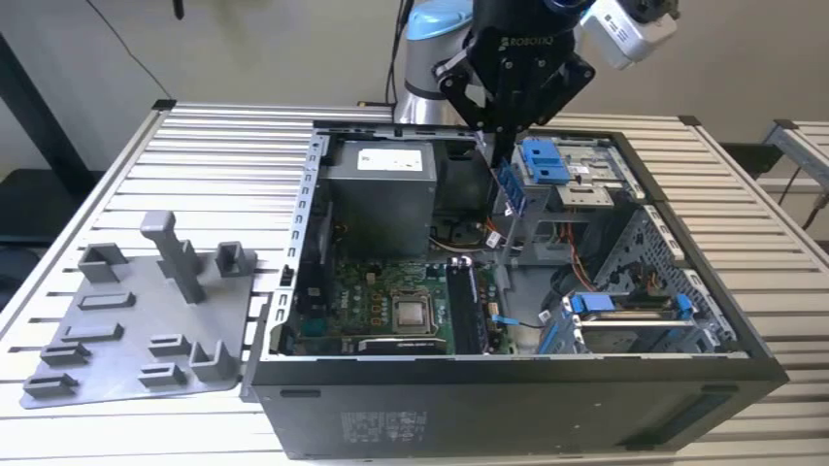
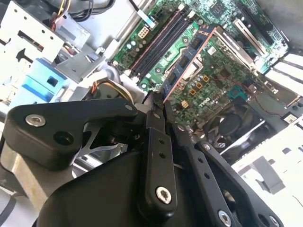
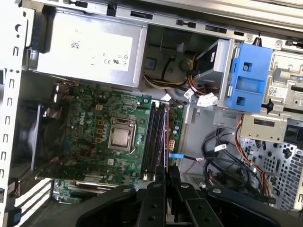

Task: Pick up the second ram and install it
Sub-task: 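Insert the second ram into the second slot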

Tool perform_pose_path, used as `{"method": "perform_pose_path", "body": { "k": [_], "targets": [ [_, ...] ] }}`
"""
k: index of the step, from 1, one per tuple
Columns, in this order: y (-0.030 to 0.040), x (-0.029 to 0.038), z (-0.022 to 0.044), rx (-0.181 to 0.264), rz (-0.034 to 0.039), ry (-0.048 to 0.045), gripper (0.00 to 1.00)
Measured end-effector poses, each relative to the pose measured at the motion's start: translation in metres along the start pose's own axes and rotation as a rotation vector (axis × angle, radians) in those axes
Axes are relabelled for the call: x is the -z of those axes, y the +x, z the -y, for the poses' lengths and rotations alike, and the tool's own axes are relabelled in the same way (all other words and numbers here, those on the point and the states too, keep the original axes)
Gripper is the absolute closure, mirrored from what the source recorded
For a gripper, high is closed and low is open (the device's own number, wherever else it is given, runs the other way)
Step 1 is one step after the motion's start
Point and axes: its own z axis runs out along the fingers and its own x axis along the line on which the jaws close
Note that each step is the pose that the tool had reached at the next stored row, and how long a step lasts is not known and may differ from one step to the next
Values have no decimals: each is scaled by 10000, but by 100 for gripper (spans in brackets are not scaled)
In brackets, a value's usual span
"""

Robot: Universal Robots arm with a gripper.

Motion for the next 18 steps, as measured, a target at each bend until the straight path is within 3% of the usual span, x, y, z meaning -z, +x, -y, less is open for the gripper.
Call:
{"method": "perform_pose_path", "body": {
  "k": [18],
  "targets": [
    [0, -9, 0, -1491, -21, 69, 86]
  ]
}}
